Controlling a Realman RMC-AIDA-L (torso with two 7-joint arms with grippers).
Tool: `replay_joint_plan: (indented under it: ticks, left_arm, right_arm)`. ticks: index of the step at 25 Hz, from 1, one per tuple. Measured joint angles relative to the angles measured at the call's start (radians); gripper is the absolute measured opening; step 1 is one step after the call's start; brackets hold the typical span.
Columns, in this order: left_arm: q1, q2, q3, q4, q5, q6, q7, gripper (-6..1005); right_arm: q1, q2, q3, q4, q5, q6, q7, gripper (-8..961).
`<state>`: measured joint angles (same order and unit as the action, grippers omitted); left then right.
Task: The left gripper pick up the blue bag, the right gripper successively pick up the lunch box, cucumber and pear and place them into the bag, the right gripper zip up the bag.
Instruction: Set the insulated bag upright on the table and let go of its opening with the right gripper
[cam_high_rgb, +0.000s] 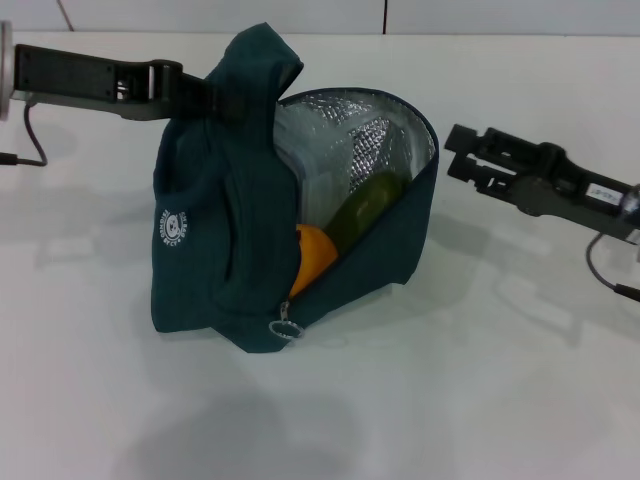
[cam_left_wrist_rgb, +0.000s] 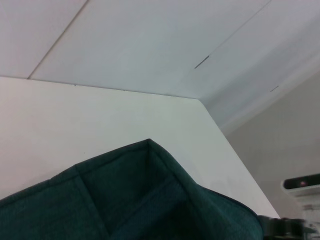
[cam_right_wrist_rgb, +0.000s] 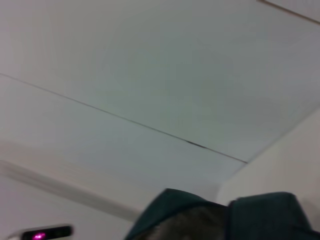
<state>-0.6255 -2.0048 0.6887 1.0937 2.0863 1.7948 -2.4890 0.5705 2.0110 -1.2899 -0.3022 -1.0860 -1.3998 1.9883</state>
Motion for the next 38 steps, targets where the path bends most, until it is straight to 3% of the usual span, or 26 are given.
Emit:
replay_joint_plan:
  ticks: [10,15,26,27,29,35,38]
  left_arm:
    - [-0.002,-0.002,-0.002,0.0,0.0,0.0,0.004,48]
    - [-0.002,-0.003,0.001,0.0,0.0,0.0,0.004,49]
    - [-0.002,-0.003,0.005,0.0,-0.001,0.001,0.004,50]
    - [-0.002,-0.003,0.005,0.0,-0.002,0.001,0.005,50]
    - [-0.002,-0.003,0.005,0.0,-0.01,0.003,0.004,50]
    - [-0.014,-0.013,0.018,0.0,-0.059,0.036,-0.022,51]
    - [-0.019,-0.017,0.066,-0.007,-0.101,0.043,-0.04,51]
  right_arm:
    - [0.052,0.002,-0.052,0.002,-0.023,0.054,-0.018,678]
    - [0.051,0.0,-0.056,-0.01,-0.023,0.052,-0.048,523]
    - [0.05,-0.001,-0.053,-0.02,-0.024,0.039,-0.097,282]
    - [0.049,-0.002,-0.05,-0.021,-0.022,0.028,-0.117,217]
    - [0.044,-0.006,-0.038,-0.024,-0.017,0.002,-0.155,87]
    - [-0.03,-0.039,0.029,-0.135,-0.018,-0.14,-0.217,22]
    - [-0.082,-0.056,0.062,-0.217,-0.017,-0.204,-0.211,23]
